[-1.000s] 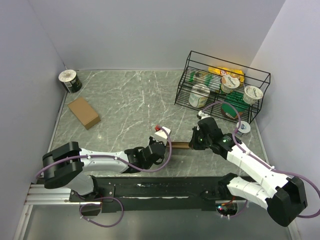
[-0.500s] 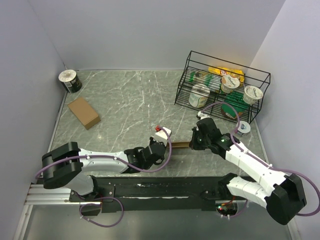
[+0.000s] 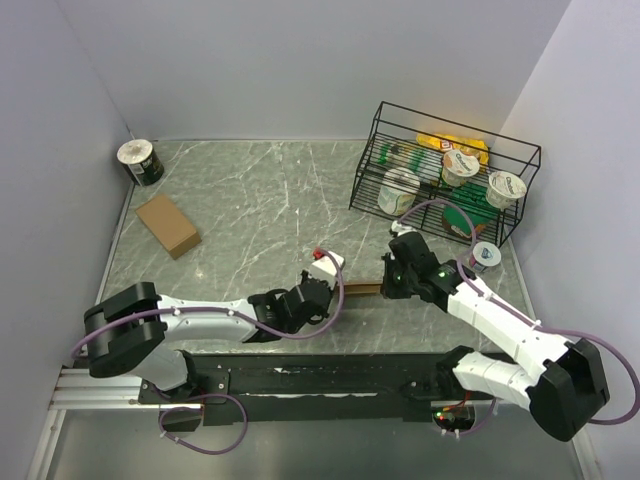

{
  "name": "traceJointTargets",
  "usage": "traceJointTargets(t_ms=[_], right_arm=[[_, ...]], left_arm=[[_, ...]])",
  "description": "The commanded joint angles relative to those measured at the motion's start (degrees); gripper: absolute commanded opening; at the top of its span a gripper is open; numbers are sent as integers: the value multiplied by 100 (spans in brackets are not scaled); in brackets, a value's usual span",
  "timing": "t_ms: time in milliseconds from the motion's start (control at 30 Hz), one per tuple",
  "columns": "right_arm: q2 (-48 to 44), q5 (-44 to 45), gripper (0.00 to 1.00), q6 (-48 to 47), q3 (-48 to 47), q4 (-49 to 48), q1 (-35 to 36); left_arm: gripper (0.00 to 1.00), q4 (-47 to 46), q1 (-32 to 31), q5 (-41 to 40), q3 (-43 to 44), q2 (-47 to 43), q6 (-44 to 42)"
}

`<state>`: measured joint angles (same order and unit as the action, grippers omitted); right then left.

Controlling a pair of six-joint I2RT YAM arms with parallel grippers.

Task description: Fold the paper box

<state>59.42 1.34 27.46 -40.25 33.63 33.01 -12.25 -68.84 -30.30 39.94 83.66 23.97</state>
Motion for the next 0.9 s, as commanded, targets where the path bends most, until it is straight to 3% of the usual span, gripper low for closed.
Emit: traceJointTargets(t_ms=[0, 200, 400, 467, 533, 600, 633, 667, 700, 767, 800, 867], right_arm=[[157, 515, 0, -355, -466, 451, 3], [298, 657, 0, -637, -843, 619, -49], [369, 254, 0, -917, -1046, 619, -58], [360, -72, 18, -1041, -985, 540, -50], [246, -448, 44, -1260, -783, 295, -6], [80, -398, 57, -1296, -599, 136, 221], [27, -407, 72, -1322, -563, 92, 293], [-9, -433, 78, -1331, -537, 48, 302], [-44, -477, 83, -1331, -493, -40, 311], [-44, -529, 97, -1384, -493, -119, 320], [25, -539, 99, -1454, -527, -154, 311], [157, -669, 100, -1699, -598, -216, 311]], left_arm=[[1, 1208, 107, 692, -92, 423, -190], [1, 1366, 222, 859, 48, 546, -322], [1, 1313, 274, 895, 57, 485, -419], [1, 1278, 292, 930, 40, 476, -428], [1, 1278, 310, 939, 31, 441, -445], [1, 1269, 318, 939, 22, 354, -454], [3, 1269, 336, 947, 14, 318, -446], [9, 1269, 345, 947, 5, 283, -437], [29, 1269, 345, 956, -21, 178, -437], [44, 1068, 354, 1052, -135, 29, -445], [62, 1023, 354, 1079, -179, -146, -445], [72, 953, 362, 1211, -320, -340, -428]])
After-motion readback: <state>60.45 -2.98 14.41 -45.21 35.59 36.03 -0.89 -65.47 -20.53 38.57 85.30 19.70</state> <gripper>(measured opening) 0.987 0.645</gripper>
